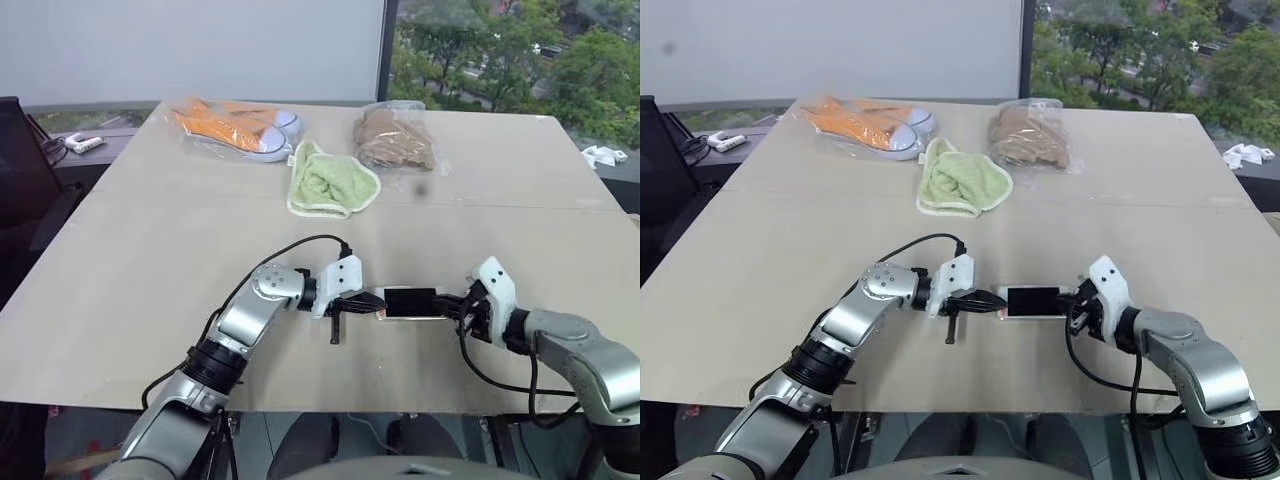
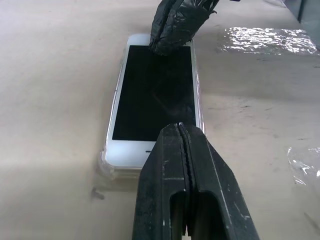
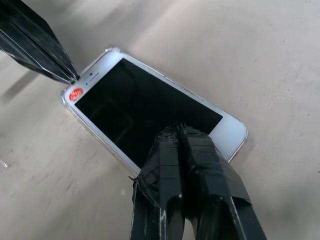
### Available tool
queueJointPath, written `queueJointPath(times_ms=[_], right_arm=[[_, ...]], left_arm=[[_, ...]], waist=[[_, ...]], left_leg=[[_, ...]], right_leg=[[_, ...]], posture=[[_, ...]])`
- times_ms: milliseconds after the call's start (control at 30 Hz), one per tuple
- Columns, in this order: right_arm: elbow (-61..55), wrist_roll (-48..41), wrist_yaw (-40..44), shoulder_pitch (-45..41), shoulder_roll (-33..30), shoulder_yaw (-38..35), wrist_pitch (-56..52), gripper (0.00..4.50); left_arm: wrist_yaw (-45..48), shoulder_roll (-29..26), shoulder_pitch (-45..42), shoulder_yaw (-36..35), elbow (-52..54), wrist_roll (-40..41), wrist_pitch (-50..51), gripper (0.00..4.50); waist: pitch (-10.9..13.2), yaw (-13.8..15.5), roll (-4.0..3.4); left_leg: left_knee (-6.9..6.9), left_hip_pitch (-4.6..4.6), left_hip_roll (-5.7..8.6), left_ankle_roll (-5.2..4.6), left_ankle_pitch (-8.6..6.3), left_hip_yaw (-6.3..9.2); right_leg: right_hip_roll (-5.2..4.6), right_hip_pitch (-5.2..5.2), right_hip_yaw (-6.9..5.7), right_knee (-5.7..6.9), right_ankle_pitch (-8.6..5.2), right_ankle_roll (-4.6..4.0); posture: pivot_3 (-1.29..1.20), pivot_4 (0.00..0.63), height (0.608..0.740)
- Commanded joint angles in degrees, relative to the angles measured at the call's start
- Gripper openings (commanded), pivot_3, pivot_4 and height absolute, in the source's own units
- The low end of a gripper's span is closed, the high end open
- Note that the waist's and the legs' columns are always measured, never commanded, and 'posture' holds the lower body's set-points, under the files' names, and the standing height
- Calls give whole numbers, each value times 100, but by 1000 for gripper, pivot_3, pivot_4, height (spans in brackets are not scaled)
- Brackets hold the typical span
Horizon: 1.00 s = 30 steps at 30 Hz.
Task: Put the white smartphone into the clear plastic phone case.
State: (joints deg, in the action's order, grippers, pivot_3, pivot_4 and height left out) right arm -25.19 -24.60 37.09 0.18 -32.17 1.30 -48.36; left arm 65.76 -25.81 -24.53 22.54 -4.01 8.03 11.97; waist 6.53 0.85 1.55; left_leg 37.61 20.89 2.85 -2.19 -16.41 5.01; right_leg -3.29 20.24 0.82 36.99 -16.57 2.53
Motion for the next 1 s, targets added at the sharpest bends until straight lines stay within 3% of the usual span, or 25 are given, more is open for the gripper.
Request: queueJointPath(times_ms=[33, 167, 367, 1000], right_arm=[[466, 249, 95, 491, -91, 266, 334, 30], [431, 280, 218, 776, -123, 139, 1012, 30], [332, 160, 291, 1066, -52, -59, 1603, 30], [-13, -563, 458, 1397, -14, -618, 2010, 30]], left_arm=[[-4, 38, -92, -36, 50, -13, -94, 0], [-8, 72, -125, -23, 19, -27, -97, 0], [12, 110, -125, 3, -3, -40, -129, 0], [65, 185, -166, 33, -60, -69, -169, 0]], waist=[[7, -2, -6], [36, -3, -51], [41, -3, -58], [88, 0, -102]], left_leg=[[-9, 2, 0, 0, 0, 0], [-29, 29, 0, 1, 1, -3], [-28, 97, 4, 28, 17, 2], [-26, 100, 8, 20, 13, 1]], right_leg=[[0, 3, 0, -6, 4, 7], [0, 39, 1, -14, 12, 21], [4, 104, -9, -3, 15, 23], [4, 105, -10, -1, 14, 24]], posture=[[0, 150, 740], [0, 150, 740], [0, 150, 740], [0, 150, 740]])
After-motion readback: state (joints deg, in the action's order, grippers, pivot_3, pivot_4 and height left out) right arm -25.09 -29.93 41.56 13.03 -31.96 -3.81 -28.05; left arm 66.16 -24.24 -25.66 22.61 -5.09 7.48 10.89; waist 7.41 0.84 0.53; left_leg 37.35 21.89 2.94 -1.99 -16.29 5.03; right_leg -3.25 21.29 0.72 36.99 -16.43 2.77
